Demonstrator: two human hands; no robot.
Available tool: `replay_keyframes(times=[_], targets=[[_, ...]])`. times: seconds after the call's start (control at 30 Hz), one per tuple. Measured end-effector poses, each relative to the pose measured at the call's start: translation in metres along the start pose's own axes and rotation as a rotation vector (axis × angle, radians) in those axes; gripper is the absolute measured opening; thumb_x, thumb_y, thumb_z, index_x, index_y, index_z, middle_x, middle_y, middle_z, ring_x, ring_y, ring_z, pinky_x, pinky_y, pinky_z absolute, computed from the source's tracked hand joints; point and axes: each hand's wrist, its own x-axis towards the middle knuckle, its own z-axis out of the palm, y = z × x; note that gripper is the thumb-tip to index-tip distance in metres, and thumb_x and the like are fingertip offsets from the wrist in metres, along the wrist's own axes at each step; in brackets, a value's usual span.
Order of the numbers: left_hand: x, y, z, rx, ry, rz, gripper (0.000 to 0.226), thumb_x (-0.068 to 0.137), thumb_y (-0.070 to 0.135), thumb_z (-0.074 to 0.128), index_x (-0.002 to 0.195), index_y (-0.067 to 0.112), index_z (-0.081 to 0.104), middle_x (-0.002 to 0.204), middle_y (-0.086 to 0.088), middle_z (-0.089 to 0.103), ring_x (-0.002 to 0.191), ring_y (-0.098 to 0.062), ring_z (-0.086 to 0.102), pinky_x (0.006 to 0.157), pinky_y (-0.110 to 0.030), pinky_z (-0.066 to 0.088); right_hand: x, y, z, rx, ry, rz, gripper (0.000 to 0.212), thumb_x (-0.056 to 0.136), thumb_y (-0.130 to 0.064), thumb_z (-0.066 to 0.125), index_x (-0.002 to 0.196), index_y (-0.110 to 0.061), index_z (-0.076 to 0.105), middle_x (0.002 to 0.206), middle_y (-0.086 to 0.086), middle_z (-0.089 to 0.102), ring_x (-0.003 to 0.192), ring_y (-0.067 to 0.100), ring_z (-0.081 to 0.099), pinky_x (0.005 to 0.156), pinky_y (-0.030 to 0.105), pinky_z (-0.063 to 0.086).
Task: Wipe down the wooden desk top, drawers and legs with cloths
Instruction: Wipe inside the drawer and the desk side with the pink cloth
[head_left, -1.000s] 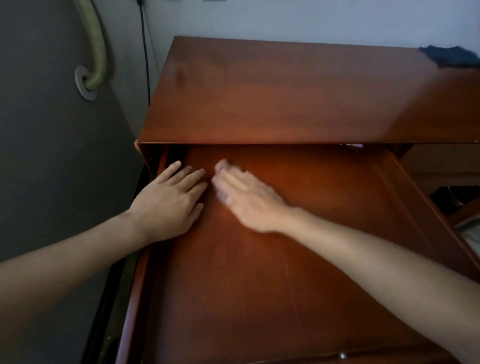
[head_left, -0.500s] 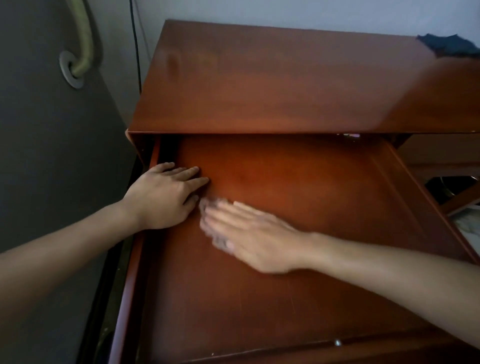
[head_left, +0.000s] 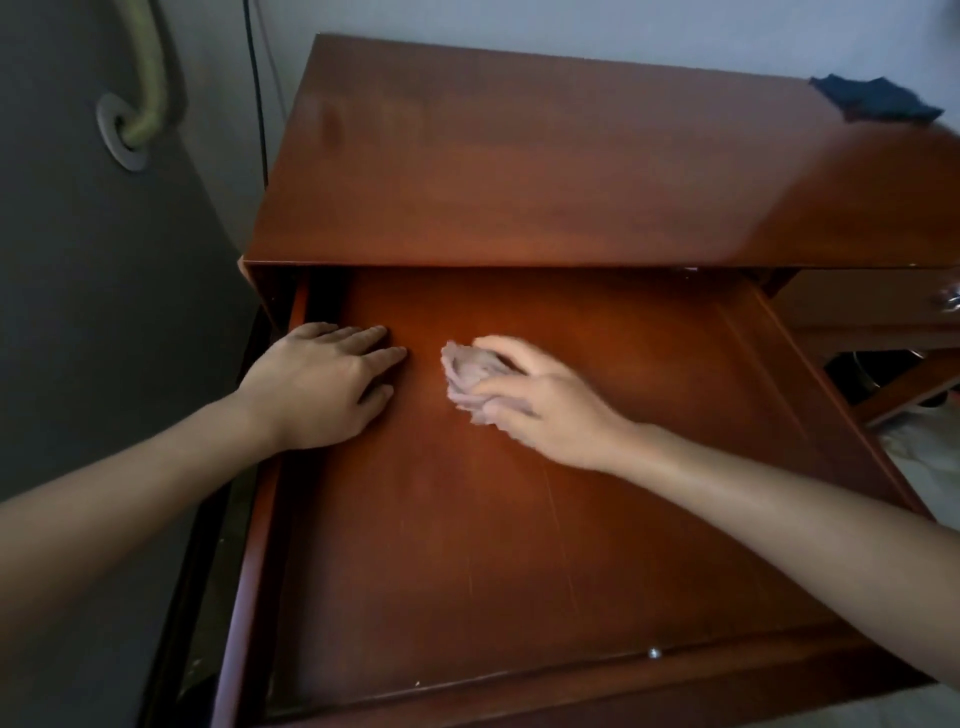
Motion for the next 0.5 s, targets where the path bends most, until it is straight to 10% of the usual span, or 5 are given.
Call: replay_keyframes(times=[0.13, 0.27, 0.33, 0.4, 0.5], targets=[[-0.005, 0.001, -0.009, -0.274, 0.142, 0.034, 0.053, 0.103, 0.048, 0.043, 0.153, 0.028, 0.047, 0.157, 0.005, 0.048, 0.143, -0.014, 0.046, 0.120, -0.035, 0.035, 0.015, -0.005, -0.030, 0.230, 0.220, 0.249, 0.016, 0.095, -0.014, 0.071, 0.099, -0.028, 0.079, 0.095, -0.008, 0.070, 0.088, 0.006, 0.061, 0.080, 0.028, 0.048], [-0.004, 0.019, -0.033, -0.788, 0.180, 0.128, 0.084, 0.092, 0.036, 0.075, 0.161, 0.032, 0.027, 0.161, 0.014, 0.034, 0.145, 0.002, 0.035, 0.116, -0.018, 0.033, 0.020, -0.024, -0.051, 0.638, 0.073, 0.292, 0.015, 0.099, -0.012, 0.065, 0.110, -0.010, 0.074, 0.106, 0.002, 0.077, 0.106, 0.017, 0.072, 0.095, 0.032, 0.056], [0.010, 0.025, -0.035, -0.890, 0.184, 0.190, 0.069, 0.087, 0.028, 0.081, 0.147, 0.024, 0.049, 0.143, 0.011, 0.054, 0.129, 0.004, 0.050, 0.106, -0.019, 0.043, 0.020, -0.029, -0.057, 0.712, -0.017, 0.292, 0.018, 0.100, -0.011, 0.062, 0.115, -0.007, 0.072, 0.110, 0.008, 0.076, 0.110, 0.021, 0.071, 0.099, 0.034, 0.055], [0.022, 0.028, -0.037, -0.983, 0.135, 0.128, 0.018, 0.090, 0.014, 0.079, 0.102, 0.005, 0.069, 0.094, -0.004, 0.071, 0.087, -0.004, 0.066, 0.080, -0.037, 0.055, 0.023, -0.027, -0.059, 0.596, -0.019, 0.347, 0.015, 0.099, -0.012, 0.065, 0.110, -0.013, 0.074, 0.105, 0.003, 0.077, 0.105, 0.015, 0.072, 0.097, 0.031, 0.055], [0.031, 0.028, -0.035, -1.147, 0.046, 0.036, 0.023, 0.097, 0.011, 0.070, 0.086, -0.008, 0.066, 0.072, -0.014, 0.072, 0.066, -0.022, 0.070, 0.061, -0.034, 0.057, 0.019, -0.020, -0.059, 0.192, 0.310, 0.516, 0.006, 0.091, -0.026, 0.073, 0.097, -0.026, 0.071, 0.093, -0.008, 0.073, 0.086, 0.005, 0.068, 0.084, 0.032, 0.055]])
